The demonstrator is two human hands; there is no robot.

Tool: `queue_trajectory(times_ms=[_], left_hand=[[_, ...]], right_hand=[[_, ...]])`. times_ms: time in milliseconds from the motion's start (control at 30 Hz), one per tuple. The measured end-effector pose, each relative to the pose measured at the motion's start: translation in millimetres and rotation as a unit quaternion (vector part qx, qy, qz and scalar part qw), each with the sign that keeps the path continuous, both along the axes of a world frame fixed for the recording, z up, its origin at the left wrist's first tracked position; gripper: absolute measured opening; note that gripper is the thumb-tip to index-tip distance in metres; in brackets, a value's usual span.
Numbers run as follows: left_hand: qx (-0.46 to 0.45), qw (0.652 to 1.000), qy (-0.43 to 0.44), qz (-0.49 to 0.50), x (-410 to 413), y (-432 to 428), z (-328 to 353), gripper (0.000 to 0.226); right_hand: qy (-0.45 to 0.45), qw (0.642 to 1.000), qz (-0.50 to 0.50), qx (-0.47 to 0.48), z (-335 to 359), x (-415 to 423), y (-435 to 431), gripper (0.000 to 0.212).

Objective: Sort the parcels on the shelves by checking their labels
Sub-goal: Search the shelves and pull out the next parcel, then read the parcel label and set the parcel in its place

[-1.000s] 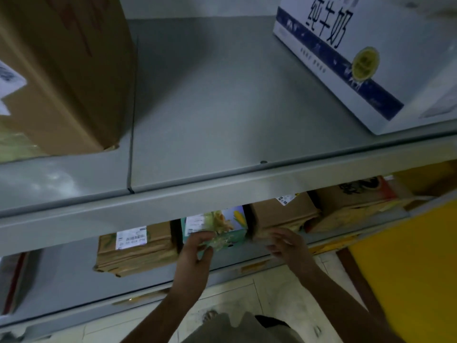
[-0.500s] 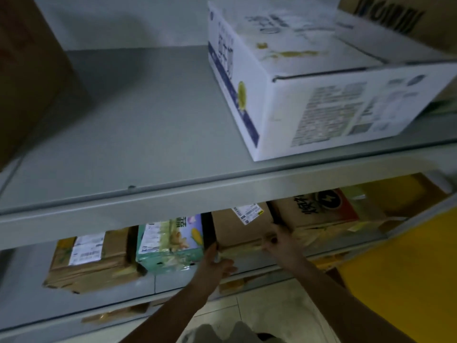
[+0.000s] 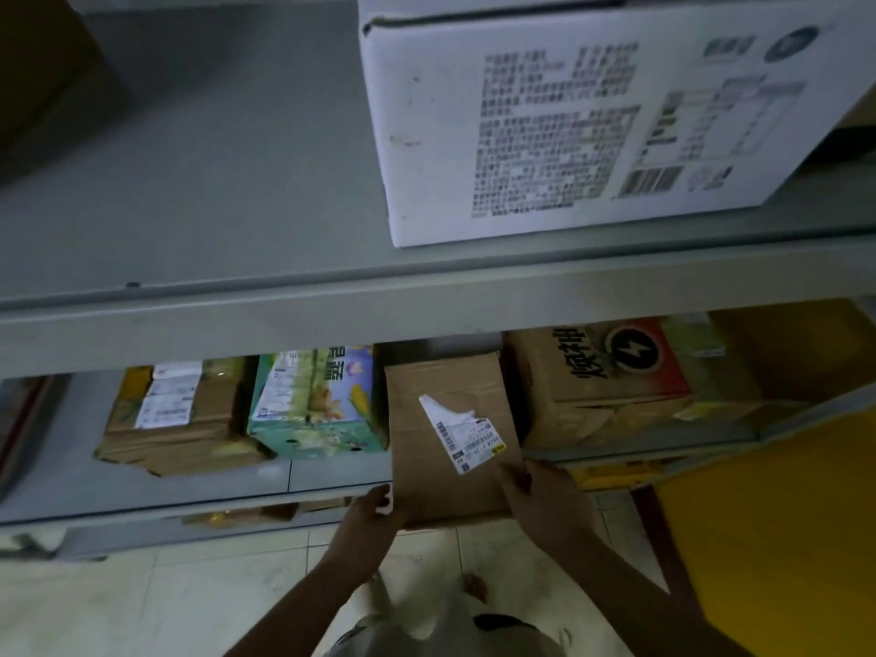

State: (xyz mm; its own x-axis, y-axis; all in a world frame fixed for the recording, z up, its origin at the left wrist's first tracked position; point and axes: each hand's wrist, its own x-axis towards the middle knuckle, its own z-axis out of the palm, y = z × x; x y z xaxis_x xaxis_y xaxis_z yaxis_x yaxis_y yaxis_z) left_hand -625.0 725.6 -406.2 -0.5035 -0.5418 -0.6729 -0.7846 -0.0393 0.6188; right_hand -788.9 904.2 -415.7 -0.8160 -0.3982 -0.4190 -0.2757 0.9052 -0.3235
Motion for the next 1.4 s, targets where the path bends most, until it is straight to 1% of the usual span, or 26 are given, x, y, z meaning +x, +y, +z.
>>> queue_trajectory(times_ms=[33, 67, 100, 167, 267, 367, 433, 533, 600, 667, 767, 933, 1033, 1100, 1167, 1233, 1300, 1367, 1400], left_hand=[[0.004, 1.0, 0.006, -0.015, -2.7, 0.7, -0.7, 0.048], [0.019, 0.999, 0.02, -0.022, -4.8, 1.6, -1.5, 0.046], [0.043, 0.998, 0.033, -0.023, -5.7, 2.2, -1.1, 0.043], [0.048, 0.997, 0.051, -0.038, -0.8, 3.5, -2.2, 0.039], [0.015, 0.995, 0.058, -0.074, 22.7, 9.0, -1.1, 0.03], [0.001, 0.991, 0.083, -0.103, 55.5, 17.7, 8.3, 0.028], [-0.015, 0.988, 0.11, -0.111, 77.8, 20.0, 23.0, 0.03], [-0.016, 0.98, 0.171, -0.104, 118.9, 20.5, 60.8, 0.027], [-0.01, 0.974, 0.205, -0.094, 151.0, 19.0, 89.2, 0.029], [-0.006, 0.969, 0.234, -0.084, 183.3, 14.4, 110.5, 0.034], [-0.027, 0.966, 0.25, -0.064, 224.8, 12.0, 128.5, 0.041], [-0.053, 0.966, 0.252, -0.038, 274.0, 13.4, 139.9, 0.05], [-0.041, 0.962, 0.269, -0.009, 289.4, 10.7, 144.1, 0.048], [-0.061, 0.957, 0.284, 0.017, 293.9, 10.9, 148.3, 0.044], [-0.096, 0.95, 0.292, 0.048, 294.3, 9.7, 156.6, 0.039], [-0.132, 0.943, 0.301, 0.054, 291.7, -0.5, 170.9, 0.032], [-0.172, 0.927, 0.331, 0.033, 286.7, -18.1, 191.2, 0.03], [-0.214, 0.907, 0.362, 0.007, 278.3, -35.3, 212.8, 0.03], [-0.222, 0.898, 0.38, 0.002, 273.2, -42.0, 222.5, 0.029]], right_hand=[[0.004, 1.0, 0.014, 0.009, -0.2, -2.1, -2.1, 0.052], [-0.008, 1.0, 0.012, -0.009, -2.4, -3.3, -2.4, 0.05], [-0.04, 0.998, -0.011, -0.048, -4.2, -3.0, -1.5, 0.047], [-0.094, 0.986, -0.06, -0.121, -5.7, 3.9, 3.8, 0.039], [-0.102, 0.979, -0.069, -0.164, 3.1, 26.9, 19.2, 0.026], [-0.101, 0.969, -0.089, -0.21, 22.2, 62.9, 36.8, 0.02], [-0.083, 0.963, -0.097, -0.238, 39.9, 91.0, 47.1, 0.012], [-0.061, 0.951, -0.105, -0.285, 74.9, 138.1, 58.4, 0.02], [-0.049, 0.942, -0.108, -0.314, 97.4, 170.0, 62.2, 0.024], [-0.032, 0.941, -0.089, -0.326, 112.2, 199.8, 63.3, 0.027], [-0.027, 0.94, -0.05, -0.337, 127.4, 236.7, 59.0, 0.034], [-0.048, 0.918, -0.022, -0.392, 145.9, 272.3, 43.7, 0.021], [-0.067, 0.916, -0.004, -0.396, 153.3, 280.1, 34.4, 0.02], [-0.076, 0.914, 0.003, -0.399, 157.1, 282.5, 30.3, 0.024], [-0.102, 0.911, 0.008, -0.4, 158.9, 284.6, 26.1, 0.023], [-0.153, 0.901, 0.004, -0.405, 163.6, 290.4, 20.7, 0.029], [-0.223, 0.887, 0.017, -0.404, 170.0, 300.8, 15.5, 0.031], [-0.282, 0.871, 0.041, -0.399, 175.0, 313.9, 11.3, 0.025], [-0.309, 0.858, 0.041, -0.408, 177.3, 320.3, 9.6, 0.022]])
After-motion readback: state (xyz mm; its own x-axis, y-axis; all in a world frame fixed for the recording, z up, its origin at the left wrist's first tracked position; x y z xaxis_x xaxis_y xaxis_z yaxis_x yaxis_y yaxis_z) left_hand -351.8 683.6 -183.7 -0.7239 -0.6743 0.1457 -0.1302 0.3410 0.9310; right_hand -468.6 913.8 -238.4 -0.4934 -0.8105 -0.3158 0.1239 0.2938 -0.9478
